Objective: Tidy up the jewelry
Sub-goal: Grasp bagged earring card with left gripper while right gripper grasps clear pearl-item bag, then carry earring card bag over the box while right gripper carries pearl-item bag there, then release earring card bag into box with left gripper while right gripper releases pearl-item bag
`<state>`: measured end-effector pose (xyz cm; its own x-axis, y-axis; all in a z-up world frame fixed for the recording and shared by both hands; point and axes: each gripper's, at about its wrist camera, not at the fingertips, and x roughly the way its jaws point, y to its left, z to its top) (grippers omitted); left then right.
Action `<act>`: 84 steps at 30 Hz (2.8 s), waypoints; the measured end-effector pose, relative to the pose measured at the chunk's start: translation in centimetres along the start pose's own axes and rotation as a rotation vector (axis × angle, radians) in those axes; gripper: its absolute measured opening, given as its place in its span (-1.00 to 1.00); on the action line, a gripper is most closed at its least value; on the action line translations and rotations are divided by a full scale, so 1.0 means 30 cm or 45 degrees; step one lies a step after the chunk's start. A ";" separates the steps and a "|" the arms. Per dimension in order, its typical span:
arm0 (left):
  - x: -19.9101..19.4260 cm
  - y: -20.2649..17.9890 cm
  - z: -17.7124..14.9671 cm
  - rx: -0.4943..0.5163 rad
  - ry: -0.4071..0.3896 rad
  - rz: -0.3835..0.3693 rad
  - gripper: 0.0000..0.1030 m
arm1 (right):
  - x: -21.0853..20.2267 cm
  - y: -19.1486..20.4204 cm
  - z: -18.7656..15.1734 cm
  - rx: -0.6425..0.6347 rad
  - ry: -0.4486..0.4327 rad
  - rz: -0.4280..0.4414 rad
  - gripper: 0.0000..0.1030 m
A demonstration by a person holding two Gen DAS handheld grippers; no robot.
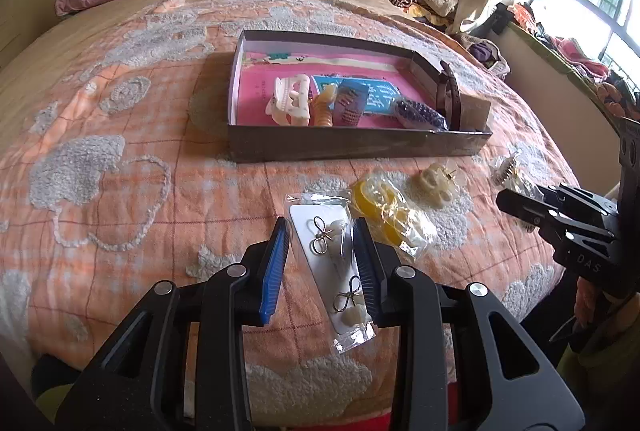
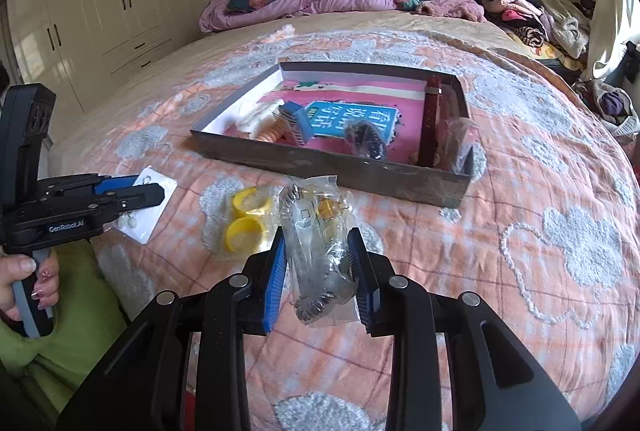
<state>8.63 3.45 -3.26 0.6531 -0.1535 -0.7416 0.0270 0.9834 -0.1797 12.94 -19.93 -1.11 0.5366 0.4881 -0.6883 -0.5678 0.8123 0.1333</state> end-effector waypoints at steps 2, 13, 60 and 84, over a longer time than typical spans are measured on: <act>-0.003 0.008 0.008 -0.009 -0.006 -0.002 -0.51 | -0.002 0.013 0.010 -0.005 -0.005 0.007 -0.44; 0.005 0.007 0.082 0.011 -0.046 -0.011 -0.51 | -0.002 0.020 0.071 0.015 -0.040 0.024 -0.44; 0.143 -0.018 0.338 0.026 -0.126 -0.009 -0.51 | 0.015 -0.176 0.323 0.149 -0.212 -0.105 -0.44; 0.233 -0.085 0.314 0.068 -0.076 -0.054 -0.51 | 0.118 -0.178 0.272 0.153 -0.126 -0.083 -0.44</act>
<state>20.26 0.79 -1.88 0.6946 -0.1908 -0.6937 0.0952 0.9801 -0.1743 22.98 -19.93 1.56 0.6320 0.4574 -0.6255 -0.4542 0.8727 0.1793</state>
